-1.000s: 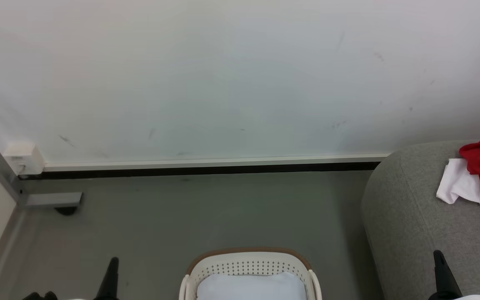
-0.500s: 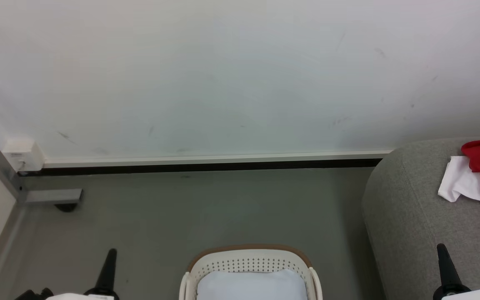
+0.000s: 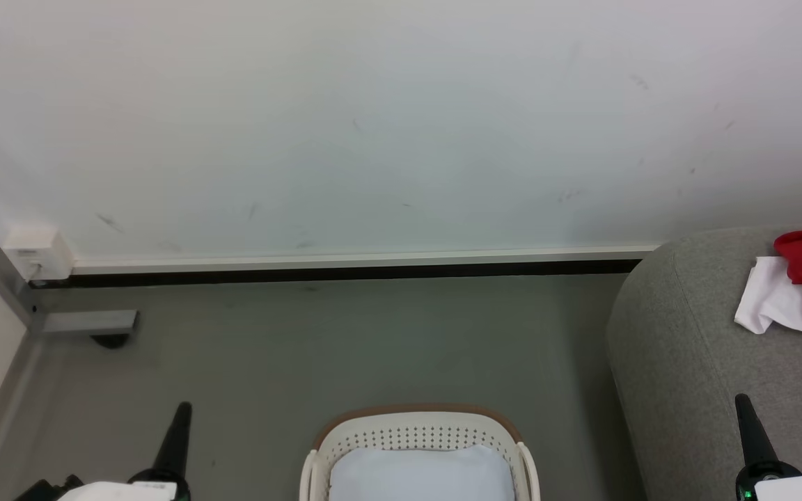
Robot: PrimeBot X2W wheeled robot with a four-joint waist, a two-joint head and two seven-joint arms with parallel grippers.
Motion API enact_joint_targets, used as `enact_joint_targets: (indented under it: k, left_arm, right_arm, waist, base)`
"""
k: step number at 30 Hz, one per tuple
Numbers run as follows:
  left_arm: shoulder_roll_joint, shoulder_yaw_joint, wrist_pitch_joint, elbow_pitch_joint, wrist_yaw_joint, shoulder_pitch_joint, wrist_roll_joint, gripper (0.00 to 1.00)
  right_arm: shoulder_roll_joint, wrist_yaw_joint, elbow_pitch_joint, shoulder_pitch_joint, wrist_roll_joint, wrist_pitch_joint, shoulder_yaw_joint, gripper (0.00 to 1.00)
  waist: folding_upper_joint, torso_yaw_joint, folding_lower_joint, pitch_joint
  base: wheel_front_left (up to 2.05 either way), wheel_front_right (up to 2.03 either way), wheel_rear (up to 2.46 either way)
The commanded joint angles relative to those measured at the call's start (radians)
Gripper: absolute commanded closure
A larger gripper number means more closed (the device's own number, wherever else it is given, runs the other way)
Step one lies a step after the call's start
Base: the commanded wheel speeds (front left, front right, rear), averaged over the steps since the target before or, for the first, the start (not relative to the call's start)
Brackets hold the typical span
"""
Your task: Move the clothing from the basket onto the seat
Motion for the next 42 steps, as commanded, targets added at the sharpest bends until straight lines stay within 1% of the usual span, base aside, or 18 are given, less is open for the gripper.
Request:
enact_joint_targets:
  k: [1, 36, 42]
  left_arm:
    - [-0.002, 0.009, 0.010, -0.009, -0.008, -0.019, -0.034, 1.00]
    - [-0.022, 0.060, 0.078, -0.022, -0.036, -0.052, -0.255, 1.00]
    - [-0.024, 0.062, 0.083, -0.022, -0.037, -0.053, -0.269, 1.00]
  right_arm:
    - [-0.009, -0.001, -0.012, -0.017, 0.031, 0.006, -0.007, 1.00]
    - [-0.009, -0.002, -0.051, -0.037, 0.315, 0.075, -0.033, 1.00]
    - [-0.009, -0.002, -0.052, -0.038, 0.324, 0.078, -0.035, 1.00]
  waist:
    - [0.0000, 0.000, -0.0001, 0.002]
    - [0.0000, 0.005, -0.0001, 0.031]
    - [0.0000, 0.005, -0.0001, 0.034]
  base:
    - [0.00, 0.00, 0.00]
    - [0.00, 0.00, 0.00]
    - [0.00, 0.00, 0.00]
